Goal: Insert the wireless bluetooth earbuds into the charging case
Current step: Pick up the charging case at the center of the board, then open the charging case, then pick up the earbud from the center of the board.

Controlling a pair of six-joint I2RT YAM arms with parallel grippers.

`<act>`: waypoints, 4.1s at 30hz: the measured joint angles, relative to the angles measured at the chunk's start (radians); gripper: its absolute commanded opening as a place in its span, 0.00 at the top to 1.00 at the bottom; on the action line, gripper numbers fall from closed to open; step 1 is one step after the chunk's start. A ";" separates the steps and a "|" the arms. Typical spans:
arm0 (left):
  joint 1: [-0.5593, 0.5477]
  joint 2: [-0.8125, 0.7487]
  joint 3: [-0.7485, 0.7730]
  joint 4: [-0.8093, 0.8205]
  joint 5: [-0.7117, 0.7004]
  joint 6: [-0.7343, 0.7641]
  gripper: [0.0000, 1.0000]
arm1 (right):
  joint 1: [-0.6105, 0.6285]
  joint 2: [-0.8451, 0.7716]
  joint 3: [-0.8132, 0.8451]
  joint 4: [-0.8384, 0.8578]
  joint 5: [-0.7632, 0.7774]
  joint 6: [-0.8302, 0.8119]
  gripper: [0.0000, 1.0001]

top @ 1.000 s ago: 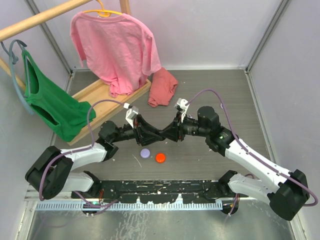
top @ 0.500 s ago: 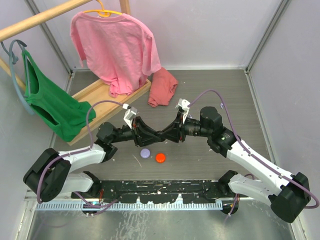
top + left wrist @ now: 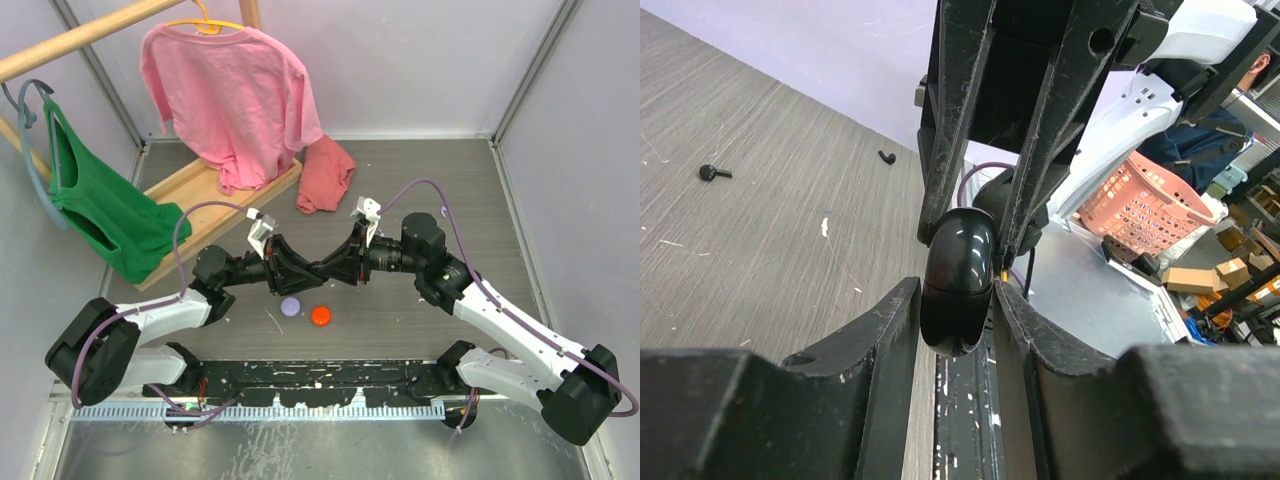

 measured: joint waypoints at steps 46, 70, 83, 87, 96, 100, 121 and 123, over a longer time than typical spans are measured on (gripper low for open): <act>-0.099 -0.159 -0.071 -0.176 -0.045 0.500 1.00 | 0.002 -0.034 0.033 -0.135 0.070 -0.080 0.54; -0.102 -0.296 -0.180 -0.406 -0.500 0.536 1.00 | -0.099 0.085 0.123 -0.545 0.953 0.119 0.23; -0.102 -0.305 -0.212 -0.419 -0.583 0.552 1.00 | -0.540 0.072 -0.026 -0.647 1.078 0.346 0.18; -0.102 -0.318 -0.215 -0.430 -0.602 0.552 1.00 | -0.669 0.061 -0.075 -0.653 1.088 0.389 0.18; -0.102 -0.318 -0.217 -0.437 -0.623 0.551 1.00 | -0.860 0.000 -0.130 -0.680 1.175 0.454 0.19; -0.102 -0.318 -0.217 -0.437 -0.627 0.551 1.00 | -0.975 0.001 -0.135 -0.694 1.209 0.493 0.20; -0.102 -0.319 -0.217 -0.441 -0.631 0.551 1.00 | -1.364 0.179 -0.204 -0.635 1.119 0.592 0.52; -0.102 -0.319 -0.217 -0.442 -0.631 0.551 1.00 | -1.368 0.188 -0.205 -0.620 1.106 0.592 0.55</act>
